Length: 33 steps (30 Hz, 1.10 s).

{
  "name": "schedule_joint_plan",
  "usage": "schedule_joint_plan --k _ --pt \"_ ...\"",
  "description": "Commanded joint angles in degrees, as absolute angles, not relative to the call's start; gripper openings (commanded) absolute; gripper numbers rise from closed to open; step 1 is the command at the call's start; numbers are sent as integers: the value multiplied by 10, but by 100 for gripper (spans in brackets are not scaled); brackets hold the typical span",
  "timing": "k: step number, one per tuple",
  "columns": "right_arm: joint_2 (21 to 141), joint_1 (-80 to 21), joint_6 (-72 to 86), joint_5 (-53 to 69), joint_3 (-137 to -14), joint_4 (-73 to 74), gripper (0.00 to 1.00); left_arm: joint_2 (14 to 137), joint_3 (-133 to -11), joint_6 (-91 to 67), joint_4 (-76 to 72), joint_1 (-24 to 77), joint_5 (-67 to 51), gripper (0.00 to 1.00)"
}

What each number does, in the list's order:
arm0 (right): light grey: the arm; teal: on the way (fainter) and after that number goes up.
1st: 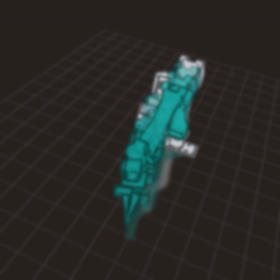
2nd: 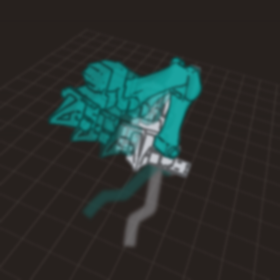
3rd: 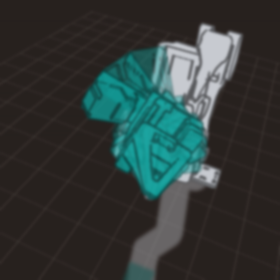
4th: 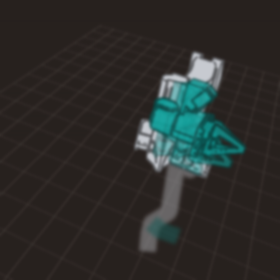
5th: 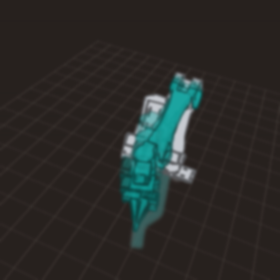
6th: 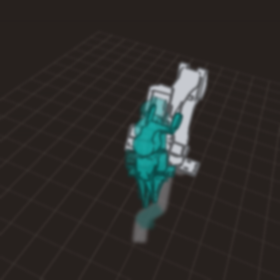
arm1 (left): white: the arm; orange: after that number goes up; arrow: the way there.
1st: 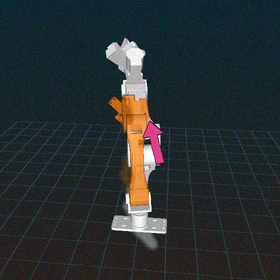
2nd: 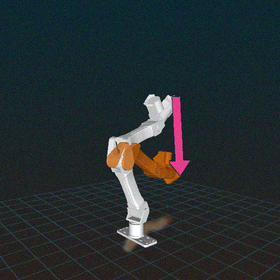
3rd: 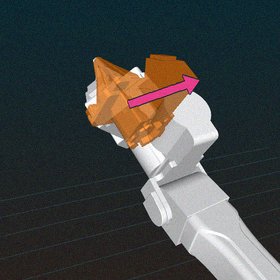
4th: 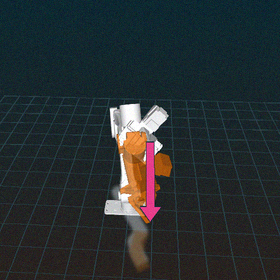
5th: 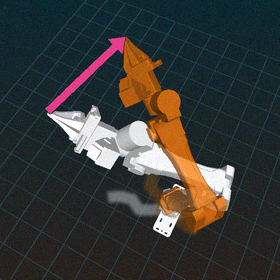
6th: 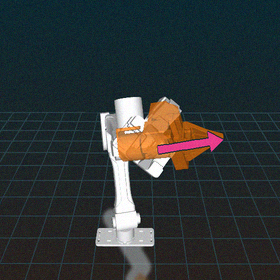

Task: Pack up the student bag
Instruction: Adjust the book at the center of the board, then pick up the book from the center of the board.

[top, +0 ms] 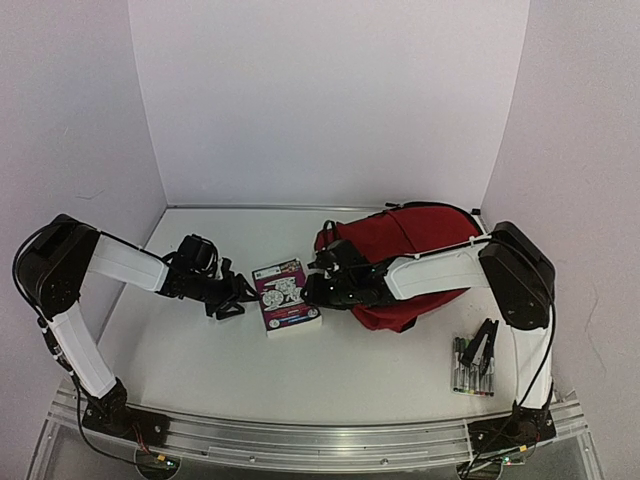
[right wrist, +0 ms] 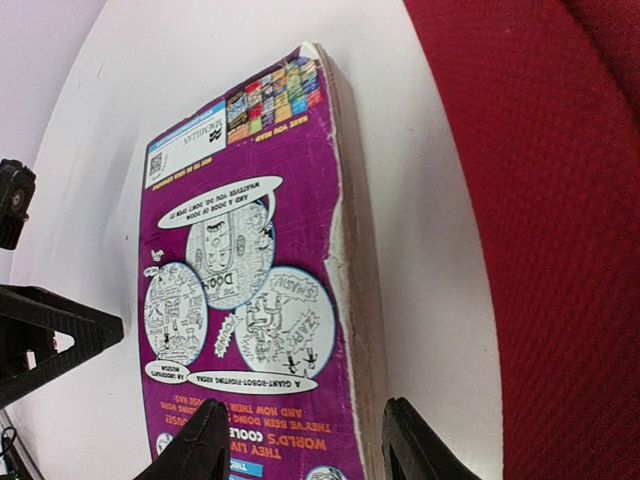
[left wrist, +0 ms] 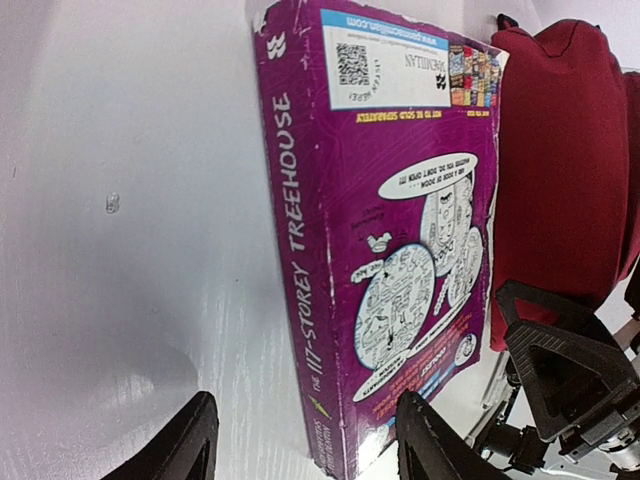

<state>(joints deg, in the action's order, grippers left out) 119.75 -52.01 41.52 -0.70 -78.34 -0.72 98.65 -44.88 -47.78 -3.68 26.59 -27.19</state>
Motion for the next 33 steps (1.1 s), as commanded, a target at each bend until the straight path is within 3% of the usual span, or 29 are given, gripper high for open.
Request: schedule_joint_plan --k 1,18,21,33 --pt "1169 -506 394 -71 -784 22 51 985 -472 -474 -64 268 -283 60" --pt "1257 -506 384 94 -850 5 47 1046 -489 -511 -118 287 -320 59" --pt "1270 -506 394 138 -856 -20 43 1047 -484 -515 -121 288 -320 59" --pt "1216 -506 480 199 -807 -146 33 1043 -459 -535 -147 300 -328 55"
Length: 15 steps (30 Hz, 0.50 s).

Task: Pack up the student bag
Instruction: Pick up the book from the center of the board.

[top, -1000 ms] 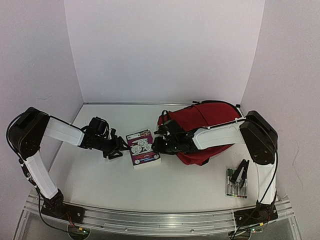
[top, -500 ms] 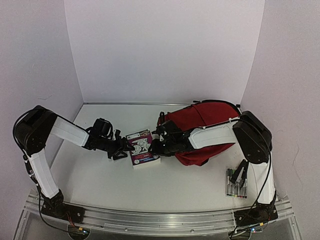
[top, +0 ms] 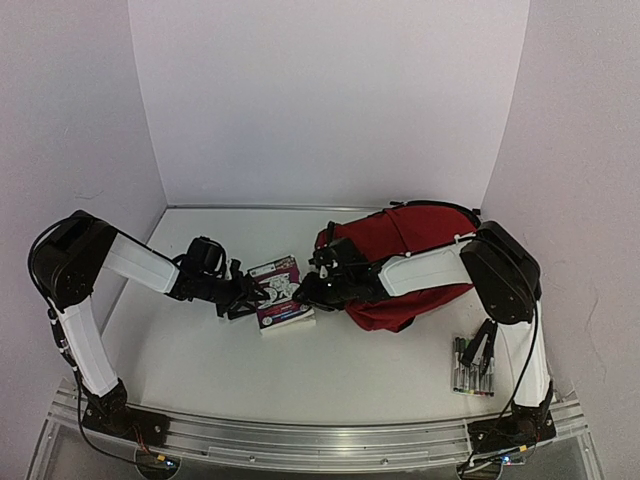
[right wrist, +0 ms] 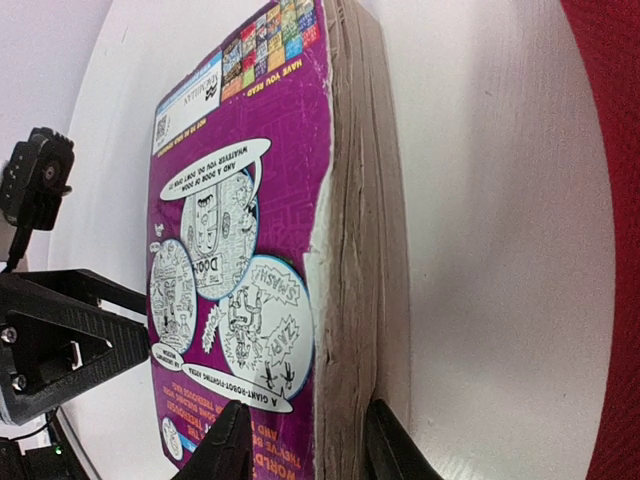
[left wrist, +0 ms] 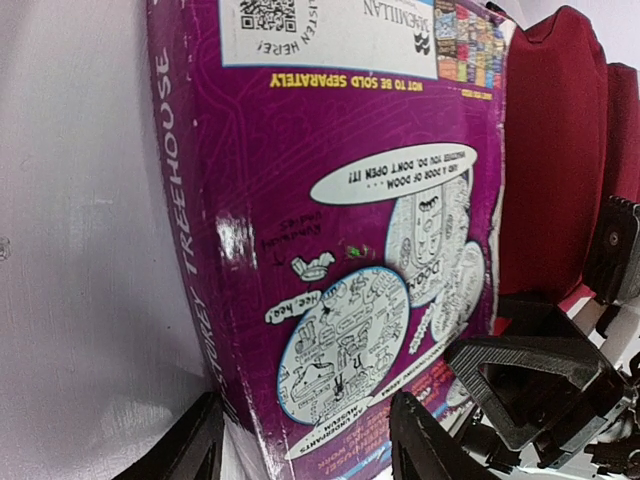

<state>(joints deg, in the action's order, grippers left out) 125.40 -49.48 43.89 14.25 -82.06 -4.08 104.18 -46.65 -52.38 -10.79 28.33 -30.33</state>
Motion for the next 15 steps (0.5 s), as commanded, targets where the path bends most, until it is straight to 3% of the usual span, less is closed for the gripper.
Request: schedule_joint_plan --k 1,6,12,15 --pt "1211 -506 484 198 -801 -154 32 1042 -458 -537 -148 301 -328 55" --pt "1214 -506 490 202 -797 -167 26 1039 -454 -541 -154 305 -327 55" --pt "1214 -506 497 204 -788 -184 3 1028 -447 -543 -156 305 -319 55" --pt "1195 -506 493 192 -777 -191 0 1006 -441 -538 -144 305 -301 57"
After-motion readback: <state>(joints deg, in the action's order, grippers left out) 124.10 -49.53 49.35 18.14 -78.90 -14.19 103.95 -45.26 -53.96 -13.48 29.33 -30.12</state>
